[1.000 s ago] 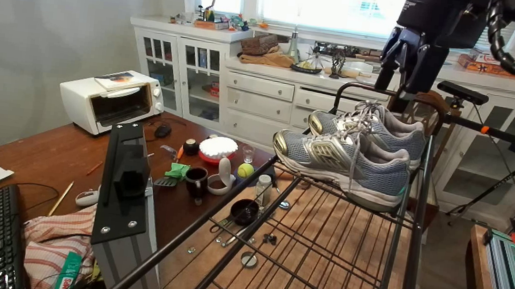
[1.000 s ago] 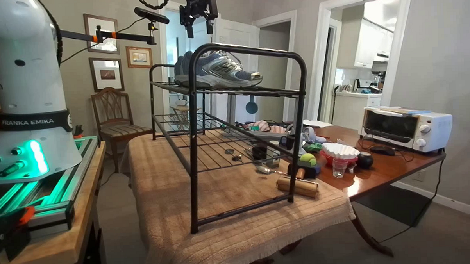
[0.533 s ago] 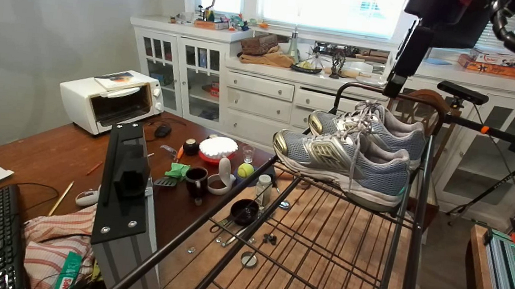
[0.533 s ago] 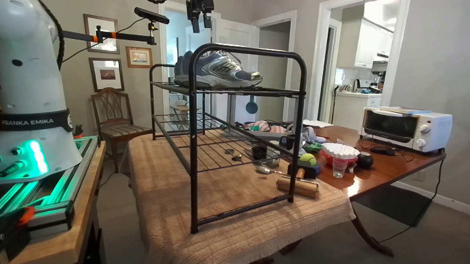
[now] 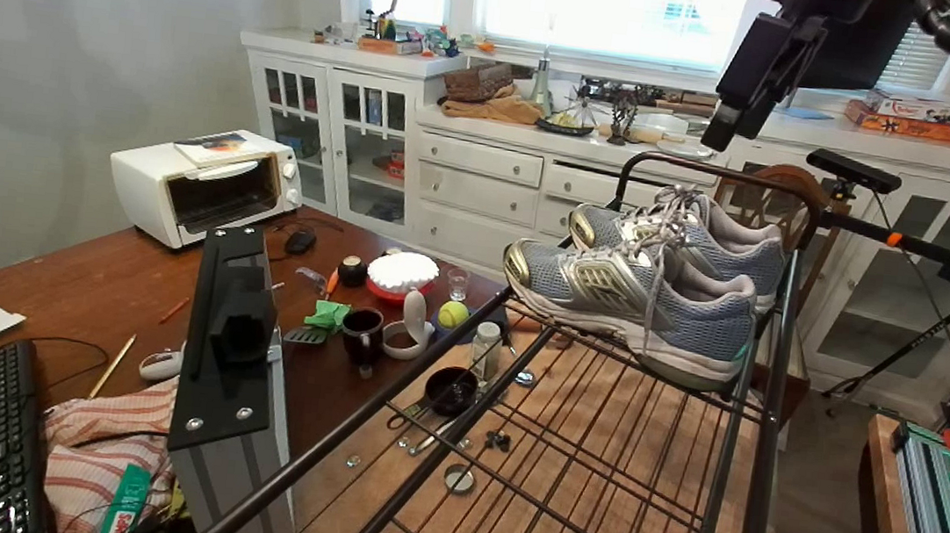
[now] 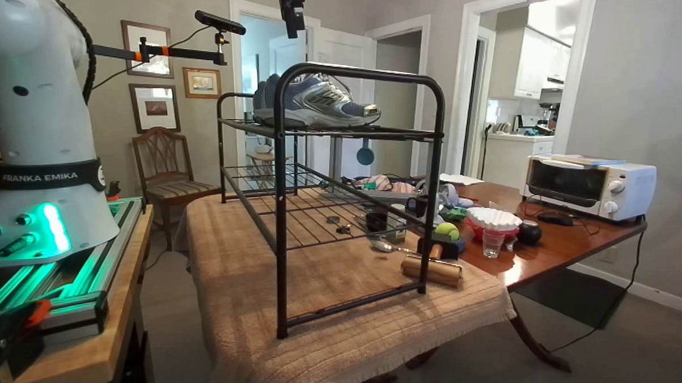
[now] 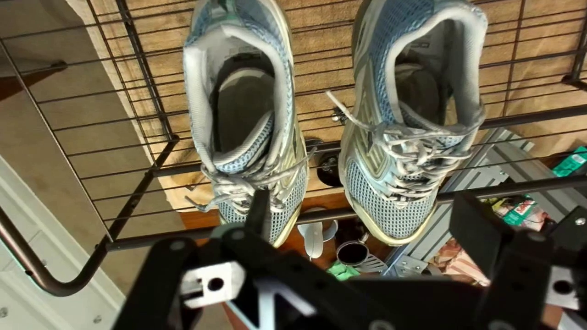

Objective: Turn the left sneaker around

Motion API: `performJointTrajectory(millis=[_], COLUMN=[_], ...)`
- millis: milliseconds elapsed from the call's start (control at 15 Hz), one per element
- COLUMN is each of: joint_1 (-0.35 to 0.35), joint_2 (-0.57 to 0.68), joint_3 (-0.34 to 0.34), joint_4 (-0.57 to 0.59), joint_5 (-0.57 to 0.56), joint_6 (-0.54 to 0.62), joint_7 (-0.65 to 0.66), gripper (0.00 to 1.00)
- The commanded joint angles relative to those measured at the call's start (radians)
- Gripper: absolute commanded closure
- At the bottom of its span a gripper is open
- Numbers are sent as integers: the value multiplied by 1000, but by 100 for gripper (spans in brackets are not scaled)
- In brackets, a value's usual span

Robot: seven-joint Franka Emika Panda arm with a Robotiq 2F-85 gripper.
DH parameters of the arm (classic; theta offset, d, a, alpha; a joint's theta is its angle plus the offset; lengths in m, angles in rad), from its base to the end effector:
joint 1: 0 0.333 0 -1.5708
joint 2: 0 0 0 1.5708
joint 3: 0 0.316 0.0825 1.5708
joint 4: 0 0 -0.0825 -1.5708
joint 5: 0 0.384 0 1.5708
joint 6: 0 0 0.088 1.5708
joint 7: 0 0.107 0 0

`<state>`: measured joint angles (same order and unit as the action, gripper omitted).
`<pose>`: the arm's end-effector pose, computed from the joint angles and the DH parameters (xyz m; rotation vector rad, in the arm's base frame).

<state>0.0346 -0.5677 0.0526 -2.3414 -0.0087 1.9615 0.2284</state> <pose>0.3973 0.0373 0.5582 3.1118 -0.2248 0.2981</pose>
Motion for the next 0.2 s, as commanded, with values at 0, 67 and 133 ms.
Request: performJointTrajectory(millis=[0, 67, 133], joint_1=[-14, -15, -15], joint_2=[0, 0, 0], joint_3=[12, 12, 12], joint_4=[2, 1, 1], joint_5=[7, 7, 7], joint_6=[-2, -2, -2], joint_7=[-4, -3, -2], gripper=[0, 0, 0])
